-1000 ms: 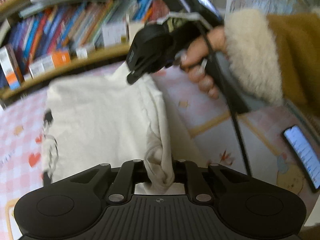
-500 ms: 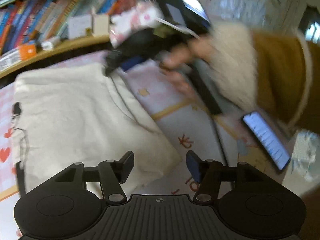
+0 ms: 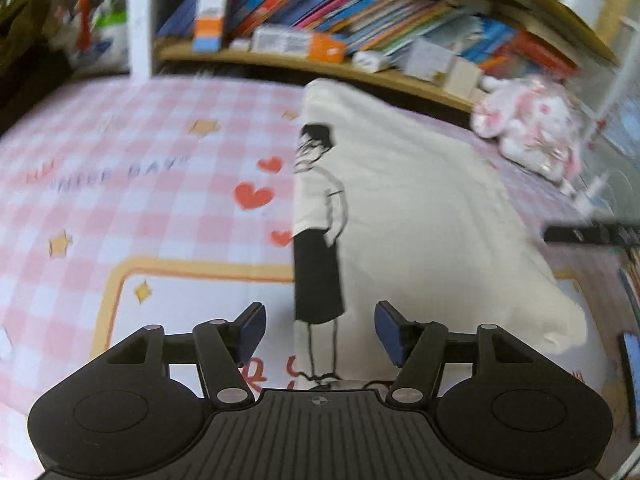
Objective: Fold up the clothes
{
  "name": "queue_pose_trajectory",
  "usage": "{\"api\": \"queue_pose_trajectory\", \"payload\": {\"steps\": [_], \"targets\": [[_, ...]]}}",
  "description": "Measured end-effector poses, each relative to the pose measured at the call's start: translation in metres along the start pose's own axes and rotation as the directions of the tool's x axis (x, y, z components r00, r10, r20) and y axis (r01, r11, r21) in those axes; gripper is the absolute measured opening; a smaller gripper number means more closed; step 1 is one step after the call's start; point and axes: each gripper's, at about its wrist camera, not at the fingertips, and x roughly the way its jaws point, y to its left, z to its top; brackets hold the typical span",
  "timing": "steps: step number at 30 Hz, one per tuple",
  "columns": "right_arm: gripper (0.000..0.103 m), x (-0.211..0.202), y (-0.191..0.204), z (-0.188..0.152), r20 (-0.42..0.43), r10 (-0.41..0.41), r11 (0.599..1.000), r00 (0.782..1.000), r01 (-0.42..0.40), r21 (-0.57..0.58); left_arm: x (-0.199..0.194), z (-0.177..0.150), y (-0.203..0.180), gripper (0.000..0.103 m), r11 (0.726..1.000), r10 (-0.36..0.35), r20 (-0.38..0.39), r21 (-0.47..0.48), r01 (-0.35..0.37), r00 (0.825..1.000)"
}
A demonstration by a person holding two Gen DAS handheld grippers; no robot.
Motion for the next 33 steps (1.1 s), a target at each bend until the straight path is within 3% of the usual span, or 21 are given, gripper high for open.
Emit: {"api": "queue_pose_trajectory", "payload": {"steps": [5,7,8,9,10,11,12,15,19,23,28,30,33], "targets": [[0.045,-0.004,-0.003,-0.034,-0.077,0.03,0.995,0.997,-0.023,0.094,0.008,0.001,0.01,0.063,0.995,-0.06,-0.013,-0.085,0.059,0.998],[0.045,-0.002,-0.006,-0.046,-0.106,0.045,0.991,0.993,-0.032,0.129,0.01,0.003,0.013,0.058,0.991,-0.082,-0.005,-0.109,0.08,0.997],[0.045,0.0,-0.007,-0.051,-0.113,0.058,0.988,0.992,-0.041,0.146,0.012,0.004,0.015,0.049,0.988,-0.099,-0.003,-0.122,0.098,0.995],[0.042,0.001,-0.008,-0.054,-0.115,0.077,0.985,0.99,-0.058,0.16,0.014,0.004,0.016,0.022,0.983,-0.125,-0.009,-0.135,0.123,0.992],[0.03,0.003,-0.009,-0.057,-0.117,0.099,0.982,0.988,-0.078,0.172,0.011,0.005,0.016,0.016,0.98,-0.141,-0.005,-0.143,0.138,0.99],[0.024,0.005,-0.01,-0.059,-0.118,0.12,0.978,0.986,-0.097,0.184,0.006,0.005,0.016,0.008,0.977,-0.152,0.002,-0.149,0.151,0.988],[0.021,0.006,-0.01,-0.06,-0.118,0.131,0.977,0.984,-0.107,0.187,0.002,0.006,0.015,0.007,0.974,-0.164,0.009,-0.155,0.163,0.986],[0.017,0.003,-0.008,-0.061,-0.125,0.147,0.978,0.981,-0.125,0.166,-0.036,0.006,0.008,0.007,0.977,-0.195,0.089,-0.068,0.201,0.977],[0.017,0.0,-0.003,-0.066,-0.149,0.188,0.975,0.971,-0.167,0.145,-0.021,-0.012,0.033,0.007,0.983,-0.129,-0.043,-0.136,0.122,0.991],[0.017,-0.002,0.009,-0.071,-0.161,0.194,0.978,0.968,-0.178,0.107,-0.025,-0.014,0.029,0.009,0.989,-0.128,-0.038,-0.085,0.125,0.991],[0.019,-0.003,0.013,-0.071,-0.162,0.165,0.984,0.973,-0.152,0.094,-0.023,0.001,0.04,0.022,0.992,-0.129,-0.086,-0.018,0.128,0.988],[0.019,-0.003,0.014,-0.073,-0.15,0.157,0.984,0.976,-0.142,0.106,-0.022,0.014,0.045,0.033,0.996,-0.089,-0.069,0.004,0.09,0.994],[0.019,-0.004,0.016,-0.075,-0.131,0.141,0.985,0.981,-0.125,0.122,-0.011,0.044,0.057,0.044,0.994,-0.11,-0.019,-0.017,0.109,0.994]]}}
